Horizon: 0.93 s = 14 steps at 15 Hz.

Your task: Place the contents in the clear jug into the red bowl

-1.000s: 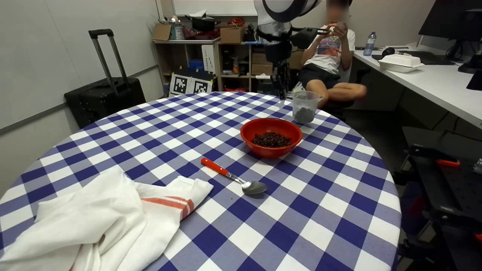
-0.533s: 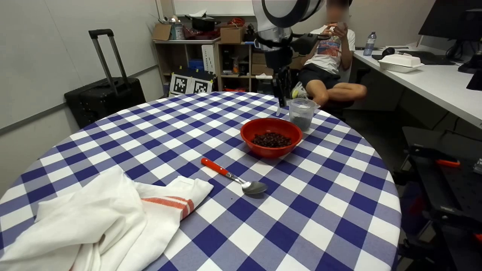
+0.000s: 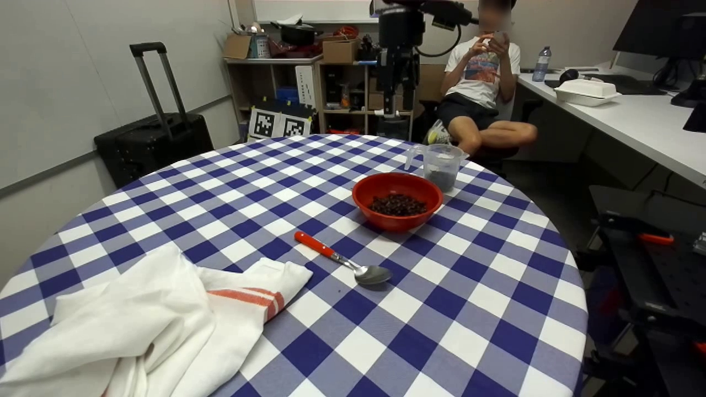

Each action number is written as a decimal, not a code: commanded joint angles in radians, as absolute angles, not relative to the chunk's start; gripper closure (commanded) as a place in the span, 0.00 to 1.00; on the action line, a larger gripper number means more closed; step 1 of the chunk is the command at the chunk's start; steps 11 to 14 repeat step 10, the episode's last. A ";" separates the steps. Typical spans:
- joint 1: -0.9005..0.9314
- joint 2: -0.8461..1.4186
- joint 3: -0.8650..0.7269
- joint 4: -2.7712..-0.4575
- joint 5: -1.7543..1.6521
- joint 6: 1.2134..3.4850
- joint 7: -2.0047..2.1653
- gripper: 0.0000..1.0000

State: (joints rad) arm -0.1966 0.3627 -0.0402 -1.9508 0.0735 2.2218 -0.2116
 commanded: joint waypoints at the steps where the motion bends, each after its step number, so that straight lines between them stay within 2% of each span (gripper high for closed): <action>1: -0.185 0.173 -0.023 -2.087 0.134 2.160 -0.265 0.00; 8: -0.093 -0.103 -0.028 -2.281 -0.006 2.020 -0.072 0.00; 9: -0.102 -0.004 -0.041 -2.211 0.044 2.043 -0.159 0.00; 14: -0.092 -0.038 -0.040 -2.233 0.022 2.033 -0.122 0.00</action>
